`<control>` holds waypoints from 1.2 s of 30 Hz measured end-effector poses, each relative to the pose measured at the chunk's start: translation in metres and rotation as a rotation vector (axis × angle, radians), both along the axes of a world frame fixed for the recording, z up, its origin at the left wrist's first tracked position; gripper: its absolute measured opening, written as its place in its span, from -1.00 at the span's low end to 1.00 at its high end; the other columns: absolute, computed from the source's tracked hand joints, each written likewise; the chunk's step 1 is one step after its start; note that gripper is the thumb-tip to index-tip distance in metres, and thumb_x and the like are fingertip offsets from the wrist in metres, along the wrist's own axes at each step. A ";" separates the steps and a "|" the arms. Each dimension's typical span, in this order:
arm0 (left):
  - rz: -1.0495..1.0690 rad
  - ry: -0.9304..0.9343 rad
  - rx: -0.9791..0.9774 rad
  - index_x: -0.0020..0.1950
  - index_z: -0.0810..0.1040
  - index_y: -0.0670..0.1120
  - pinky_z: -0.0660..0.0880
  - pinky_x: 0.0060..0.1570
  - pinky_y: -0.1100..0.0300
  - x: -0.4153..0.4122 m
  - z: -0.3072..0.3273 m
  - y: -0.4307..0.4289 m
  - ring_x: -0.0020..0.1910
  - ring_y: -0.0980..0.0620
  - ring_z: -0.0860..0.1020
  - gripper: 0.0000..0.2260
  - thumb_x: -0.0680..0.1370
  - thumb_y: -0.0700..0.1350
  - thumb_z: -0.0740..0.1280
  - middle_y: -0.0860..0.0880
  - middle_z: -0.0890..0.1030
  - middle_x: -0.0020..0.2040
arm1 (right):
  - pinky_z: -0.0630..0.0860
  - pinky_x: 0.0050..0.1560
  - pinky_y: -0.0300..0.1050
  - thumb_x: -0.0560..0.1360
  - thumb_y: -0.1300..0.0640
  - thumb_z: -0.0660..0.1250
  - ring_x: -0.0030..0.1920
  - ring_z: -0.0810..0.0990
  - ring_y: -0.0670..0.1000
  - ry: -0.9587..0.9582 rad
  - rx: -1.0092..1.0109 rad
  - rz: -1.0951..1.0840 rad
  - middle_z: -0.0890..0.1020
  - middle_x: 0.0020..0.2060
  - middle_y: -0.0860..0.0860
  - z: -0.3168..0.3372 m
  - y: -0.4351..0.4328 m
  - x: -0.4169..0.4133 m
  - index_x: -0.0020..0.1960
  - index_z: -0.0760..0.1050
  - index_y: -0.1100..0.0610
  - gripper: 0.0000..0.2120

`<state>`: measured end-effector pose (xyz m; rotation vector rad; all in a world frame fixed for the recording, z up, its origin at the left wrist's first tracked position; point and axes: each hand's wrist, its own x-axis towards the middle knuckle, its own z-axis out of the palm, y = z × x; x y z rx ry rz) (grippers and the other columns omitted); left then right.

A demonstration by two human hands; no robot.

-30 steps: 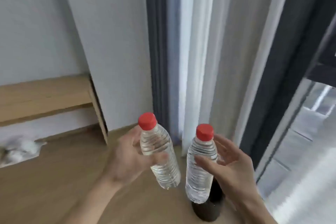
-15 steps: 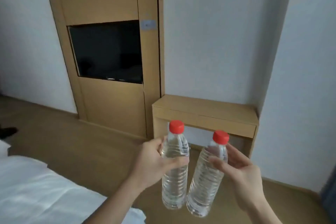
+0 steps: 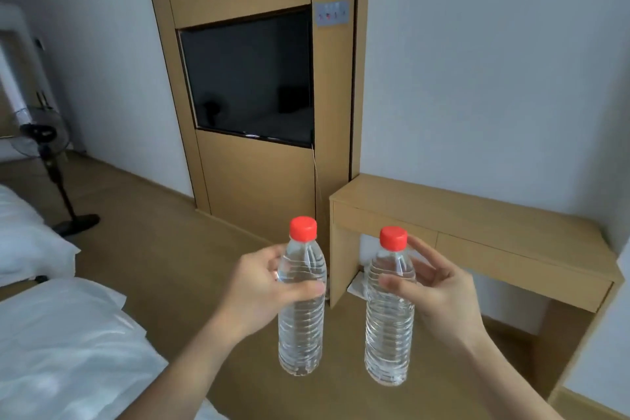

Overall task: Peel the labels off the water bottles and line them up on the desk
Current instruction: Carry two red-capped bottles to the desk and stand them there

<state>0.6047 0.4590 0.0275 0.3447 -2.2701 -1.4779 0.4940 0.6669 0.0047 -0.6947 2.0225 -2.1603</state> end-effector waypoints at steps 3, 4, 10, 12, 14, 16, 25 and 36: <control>0.000 -0.013 0.002 -0.14 0.65 0.12 0.50 -0.17 0.28 -0.073 -0.004 -0.006 -0.22 0.16 0.66 -0.69 0.19 -0.11 0.60 0.11 0.72 -0.21 | 0.46 -0.24 -0.53 0.14 0.31 0.60 -0.10 0.65 -0.29 0.008 0.005 0.019 0.71 -0.18 -0.25 0.003 -0.010 -0.073 0.07 0.54 -0.11 -0.40; 0.000 -0.022 -0.004 -0.13 0.65 0.12 0.52 -0.14 0.25 -0.098 -0.006 -0.008 -0.19 0.14 0.67 -0.67 0.16 -0.08 0.59 0.10 0.72 -0.19 | 0.45 -0.26 -0.55 0.15 0.33 0.59 -0.11 0.63 -0.33 0.007 0.012 0.019 0.70 -0.21 -0.30 0.004 -0.011 -0.095 0.02 0.55 -0.11 -0.44; -0.080 -0.086 0.007 -0.03 0.62 -0.02 0.49 -0.09 0.22 -0.243 -0.021 -0.011 -0.15 0.12 0.67 -0.59 0.17 -0.14 0.62 0.09 0.73 -0.14 | 0.42 -0.16 -0.48 0.15 0.16 0.60 -0.06 0.55 -0.45 -0.033 0.095 -0.086 0.65 -0.19 -0.39 -0.011 -0.003 -0.214 -0.01 0.55 -0.23 -0.48; -0.154 -0.113 0.016 -0.04 0.62 -0.01 0.50 -0.08 0.19 -0.295 -0.028 -0.007 -0.15 0.13 0.67 -0.60 0.18 -0.16 0.61 0.09 0.73 -0.13 | 0.42 -0.18 -0.51 0.15 0.15 0.60 -0.07 0.55 -0.46 -0.039 0.134 -0.111 0.65 -0.20 -0.42 -0.015 0.004 -0.250 -0.02 0.56 -0.24 -0.49; -0.217 -0.133 0.009 -0.06 0.63 0.02 0.55 -0.03 0.11 -0.348 -0.037 -0.004 -0.11 0.11 0.67 -0.59 0.14 -0.07 0.62 0.09 0.73 -0.11 | 0.46 -0.16 -0.46 0.17 0.19 0.59 -0.06 0.62 -0.34 -0.061 0.161 -0.128 0.69 -0.16 -0.32 -0.017 0.009 -0.286 0.00 0.61 -0.13 -0.54; -0.282 -0.152 -0.006 -0.09 0.63 0.03 0.57 0.01 0.01 -0.401 -0.048 -0.002 -0.08 0.07 0.67 -0.57 0.09 0.02 0.60 0.07 0.72 -0.10 | 0.47 -0.15 -0.43 0.17 0.26 0.58 -0.04 0.64 -0.27 -0.074 0.195 -0.139 0.71 -0.14 -0.23 -0.023 0.014 -0.325 0.00 0.64 -0.04 -0.56; -0.457 -0.194 -0.070 -0.15 0.57 -0.01 0.51 -0.03 0.07 -0.640 -0.064 -0.047 -0.13 0.00 0.64 -0.56 0.07 0.06 0.58 -0.01 0.69 -0.16 | 0.46 -0.21 -0.53 0.14 0.34 0.59 -0.08 0.64 -0.30 -0.083 0.219 -0.350 0.72 -0.15 -0.20 -0.033 -0.023 -0.521 0.01 0.63 0.08 -0.53; -0.442 -0.211 -0.009 -0.13 0.63 0.06 0.48 -0.08 0.13 -0.837 -0.061 -0.102 -0.15 0.09 0.61 -0.62 0.11 0.05 0.58 0.09 0.68 -0.17 | 0.57 0.11 -0.05 0.19 0.26 0.57 -0.01 0.67 -0.12 -0.164 0.200 -0.471 0.73 -0.08 -0.09 -0.039 -0.082 -0.710 0.06 0.61 0.00 -0.53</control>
